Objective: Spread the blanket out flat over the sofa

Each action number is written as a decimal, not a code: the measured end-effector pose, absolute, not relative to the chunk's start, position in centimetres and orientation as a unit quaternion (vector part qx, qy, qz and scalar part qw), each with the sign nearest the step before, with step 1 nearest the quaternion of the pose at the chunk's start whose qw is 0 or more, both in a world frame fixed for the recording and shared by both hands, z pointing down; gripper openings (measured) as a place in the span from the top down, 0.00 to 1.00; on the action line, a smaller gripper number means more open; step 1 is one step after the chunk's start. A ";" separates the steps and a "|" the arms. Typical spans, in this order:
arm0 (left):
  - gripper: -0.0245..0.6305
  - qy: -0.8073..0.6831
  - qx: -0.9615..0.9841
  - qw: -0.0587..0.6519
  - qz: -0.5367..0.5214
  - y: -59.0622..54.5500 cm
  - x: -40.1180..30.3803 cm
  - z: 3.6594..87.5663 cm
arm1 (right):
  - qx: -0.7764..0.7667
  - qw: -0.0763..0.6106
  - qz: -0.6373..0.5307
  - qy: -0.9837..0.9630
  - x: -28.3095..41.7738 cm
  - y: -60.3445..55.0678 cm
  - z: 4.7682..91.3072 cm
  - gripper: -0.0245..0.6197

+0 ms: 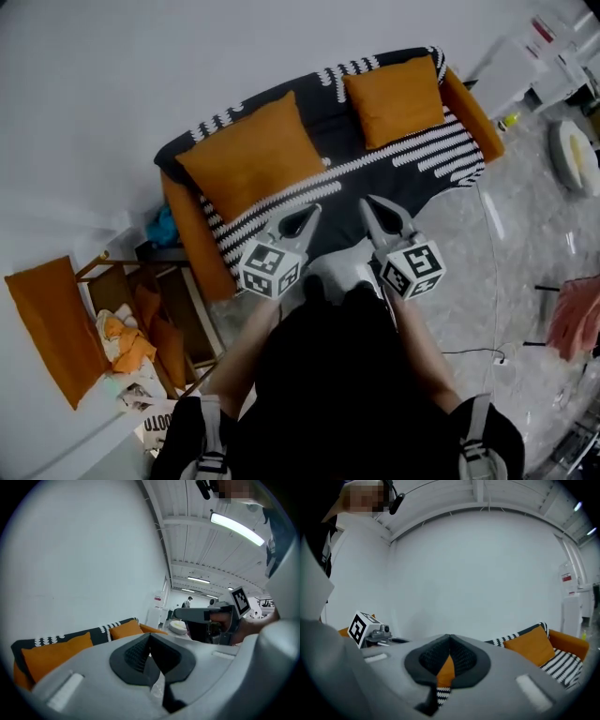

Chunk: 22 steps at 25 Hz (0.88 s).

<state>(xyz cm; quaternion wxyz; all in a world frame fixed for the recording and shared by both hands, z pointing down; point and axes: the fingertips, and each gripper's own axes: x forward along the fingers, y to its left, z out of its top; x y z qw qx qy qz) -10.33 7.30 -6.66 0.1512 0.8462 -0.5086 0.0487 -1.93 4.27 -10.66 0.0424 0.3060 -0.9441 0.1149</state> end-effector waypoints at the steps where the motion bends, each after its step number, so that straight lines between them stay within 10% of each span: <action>1: 0.95 -0.510 0.846 0.150 0.049 7.3 -10.6 -6.9 | 0.306 0.040 0.115 -0.944 -2.0 4.3 -10.9 0.96; 22: 0.95 -0.487 0.865 0.115 0.047 5.8 -8.9 -10.4 | 0.308 0.058 0.096 -0.945 -1.3 4.7 -11.7 0.96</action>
